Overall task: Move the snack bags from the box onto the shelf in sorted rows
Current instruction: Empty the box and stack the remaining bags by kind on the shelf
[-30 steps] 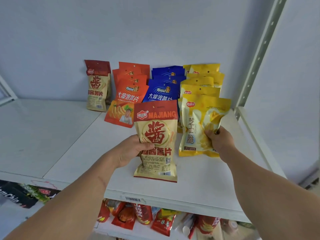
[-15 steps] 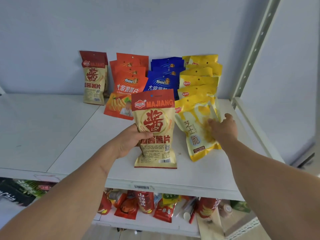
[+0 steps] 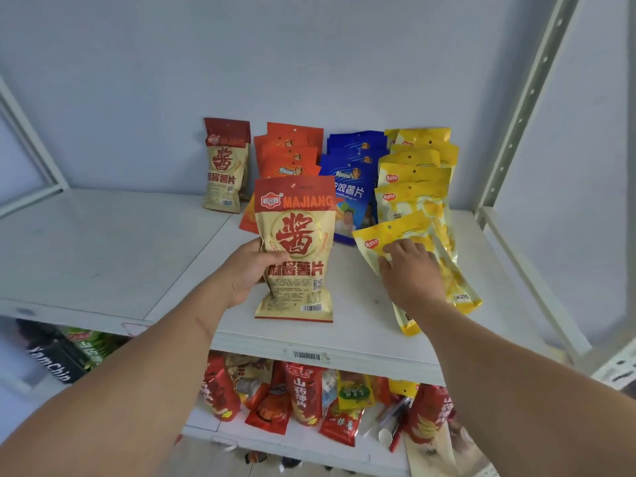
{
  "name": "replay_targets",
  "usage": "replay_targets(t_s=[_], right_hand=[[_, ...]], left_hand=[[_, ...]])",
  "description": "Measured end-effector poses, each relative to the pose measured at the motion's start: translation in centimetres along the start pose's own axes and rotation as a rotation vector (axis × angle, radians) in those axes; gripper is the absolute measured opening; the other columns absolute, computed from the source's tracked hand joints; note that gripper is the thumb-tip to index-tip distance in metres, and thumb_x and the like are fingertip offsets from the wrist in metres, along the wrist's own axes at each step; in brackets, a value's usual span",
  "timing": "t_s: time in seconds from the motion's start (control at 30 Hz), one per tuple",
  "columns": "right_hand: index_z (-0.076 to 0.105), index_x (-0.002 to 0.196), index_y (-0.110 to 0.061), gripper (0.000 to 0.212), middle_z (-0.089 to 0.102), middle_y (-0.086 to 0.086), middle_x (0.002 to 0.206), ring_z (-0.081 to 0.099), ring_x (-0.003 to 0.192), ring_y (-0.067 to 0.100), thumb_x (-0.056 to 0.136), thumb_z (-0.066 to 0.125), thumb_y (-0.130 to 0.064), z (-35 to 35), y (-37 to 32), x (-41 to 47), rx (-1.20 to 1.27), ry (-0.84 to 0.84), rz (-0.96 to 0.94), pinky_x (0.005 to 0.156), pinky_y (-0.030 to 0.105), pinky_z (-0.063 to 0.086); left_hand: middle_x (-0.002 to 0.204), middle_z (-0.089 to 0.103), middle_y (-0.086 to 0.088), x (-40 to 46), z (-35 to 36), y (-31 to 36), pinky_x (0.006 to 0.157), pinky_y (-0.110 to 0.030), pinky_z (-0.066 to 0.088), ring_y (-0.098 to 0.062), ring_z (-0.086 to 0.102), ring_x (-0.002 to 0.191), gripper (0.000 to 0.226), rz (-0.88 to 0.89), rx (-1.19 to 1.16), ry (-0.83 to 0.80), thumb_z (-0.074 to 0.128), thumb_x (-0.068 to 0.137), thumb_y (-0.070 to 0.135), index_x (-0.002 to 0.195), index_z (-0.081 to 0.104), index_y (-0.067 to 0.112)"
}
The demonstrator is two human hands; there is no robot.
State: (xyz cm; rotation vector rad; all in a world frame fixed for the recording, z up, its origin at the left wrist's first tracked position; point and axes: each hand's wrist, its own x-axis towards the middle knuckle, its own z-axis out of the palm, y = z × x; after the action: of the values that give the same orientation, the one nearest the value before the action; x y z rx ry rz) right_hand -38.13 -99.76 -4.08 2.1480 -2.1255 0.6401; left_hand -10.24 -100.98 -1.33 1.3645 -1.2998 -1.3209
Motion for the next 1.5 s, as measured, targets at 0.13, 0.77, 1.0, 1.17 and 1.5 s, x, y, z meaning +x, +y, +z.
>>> replay_targets(t_s=[0.13,0.77,1.0,1.17,1.5], right_hand=[[0.067,0.114,-0.015,0.035,0.065,0.007,0.119,0.054,0.113,0.030,0.104,0.037,-0.030,0.4,-3.3,0.9,-0.078,-0.061,-0.165,0.091,0.038,0.042],[0.064,0.111,-0.019,0.029,0.064,-0.001,0.107,0.057,0.103,0.023,0.104,0.040,-0.032,11.1,-22.7,16.3,-0.084,-0.164,-0.134,0.071,0.032,0.039],[0.062,0.106,-0.020,0.026,0.064,0.000,0.107,0.056,0.100,0.024,0.103,0.041,-0.034,13.8,-27.1,21.6,-0.105,-0.216,-0.072,0.081,0.034,0.047],[0.059,0.108,-0.022,0.023,0.062,-0.003,0.111,0.055,0.102,0.020,0.104,0.040,-0.035,15.3,-28.2,23.5,-0.133,-0.250,-0.037,0.082,0.033,0.044],[0.053,0.112,-0.033,0.021,0.059,-0.011,0.115,0.057,0.110,0.021,0.100,0.043,-0.046,16.9,-29.1,24.4,-0.152,-0.281,0.102,0.098,0.061,0.046]], left_hand=[[0.107,0.077,-0.001,0.1,-2.1,0.3,0.096,-0.042,0.048,-0.024,0.068,0.108,0.020,0.017,0.005,0.058,0.064,0.095,0.011,0.114,0.067,0.015],[0.107,0.078,-0.003,19.8,-26.1,0.0,0.084,-0.038,0.050,-0.024,0.069,0.106,0.023,0.020,-0.051,0.044,0.065,0.094,0.010,0.117,0.066,0.017],[0.109,0.077,-0.005,28.0,-29.4,-0.6,0.091,-0.043,0.051,-0.025,0.068,0.109,0.025,-0.027,-0.080,-0.034,0.063,0.095,0.011,0.120,0.064,0.017],[0.106,0.077,-0.004,31.2,-28.9,-1.5,0.080,-0.039,0.052,-0.023,0.070,0.104,0.023,-0.050,-0.137,-0.063,0.062,0.097,0.009,0.118,0.063,0.017],[0.104,0.077,0.000,35.0,-28.3,-2.2,0.086,-0.052,0.059,-0.023,0.073,0.097,0.014,0.002,-0.129,0.068,0.063,0.097,0.018,0.110,0.063,0.024]])
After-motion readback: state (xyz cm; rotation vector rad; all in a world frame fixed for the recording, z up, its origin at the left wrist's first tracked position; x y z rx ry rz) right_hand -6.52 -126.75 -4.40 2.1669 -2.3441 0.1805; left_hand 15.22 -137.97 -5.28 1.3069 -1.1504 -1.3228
